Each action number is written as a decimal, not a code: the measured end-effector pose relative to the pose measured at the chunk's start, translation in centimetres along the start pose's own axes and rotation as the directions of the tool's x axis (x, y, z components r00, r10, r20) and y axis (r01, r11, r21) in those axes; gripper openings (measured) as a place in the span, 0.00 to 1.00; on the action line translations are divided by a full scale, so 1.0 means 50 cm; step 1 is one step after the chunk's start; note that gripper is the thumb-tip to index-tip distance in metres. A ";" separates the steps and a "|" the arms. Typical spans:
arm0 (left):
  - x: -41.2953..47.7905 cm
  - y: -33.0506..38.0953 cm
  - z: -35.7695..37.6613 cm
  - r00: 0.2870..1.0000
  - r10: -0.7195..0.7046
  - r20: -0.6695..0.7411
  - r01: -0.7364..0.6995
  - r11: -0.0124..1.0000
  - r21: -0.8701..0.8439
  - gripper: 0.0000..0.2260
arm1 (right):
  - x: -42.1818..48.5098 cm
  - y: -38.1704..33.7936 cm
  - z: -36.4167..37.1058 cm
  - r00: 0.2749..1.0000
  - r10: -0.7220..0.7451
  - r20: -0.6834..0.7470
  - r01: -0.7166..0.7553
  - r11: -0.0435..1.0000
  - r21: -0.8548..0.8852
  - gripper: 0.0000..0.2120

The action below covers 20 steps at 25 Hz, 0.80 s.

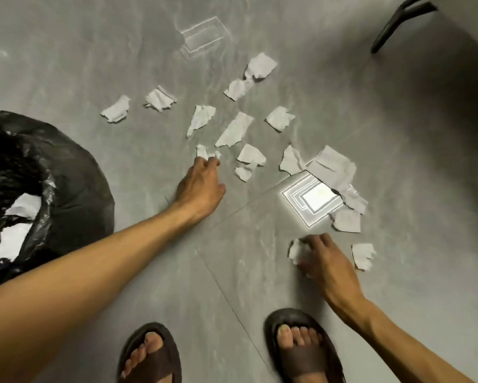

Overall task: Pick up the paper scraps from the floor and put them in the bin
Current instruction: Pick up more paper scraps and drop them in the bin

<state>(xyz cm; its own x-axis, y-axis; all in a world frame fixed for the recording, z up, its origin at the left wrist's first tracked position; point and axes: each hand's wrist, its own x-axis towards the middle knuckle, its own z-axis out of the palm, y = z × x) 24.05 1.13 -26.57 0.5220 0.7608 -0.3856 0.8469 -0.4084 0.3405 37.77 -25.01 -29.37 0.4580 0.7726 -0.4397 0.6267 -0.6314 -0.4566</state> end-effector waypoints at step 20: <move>0.062 0.072 0.134 0.995 0.071 -0.076 -0.070 0.997 0.016 0.10 | 0.052 0.142 -0.051 0.930 0.147 -0.336 -0.090 0.979 0.182 0.06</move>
<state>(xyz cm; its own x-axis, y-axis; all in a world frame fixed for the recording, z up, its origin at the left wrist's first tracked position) 29.41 -1.37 -32.28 0.5718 0.7659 -0.2940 0.8096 -0.4690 0.3529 45.02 -27.32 -31.76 0.7301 0.6480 -0.2169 0.4581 -0.6996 -0.5484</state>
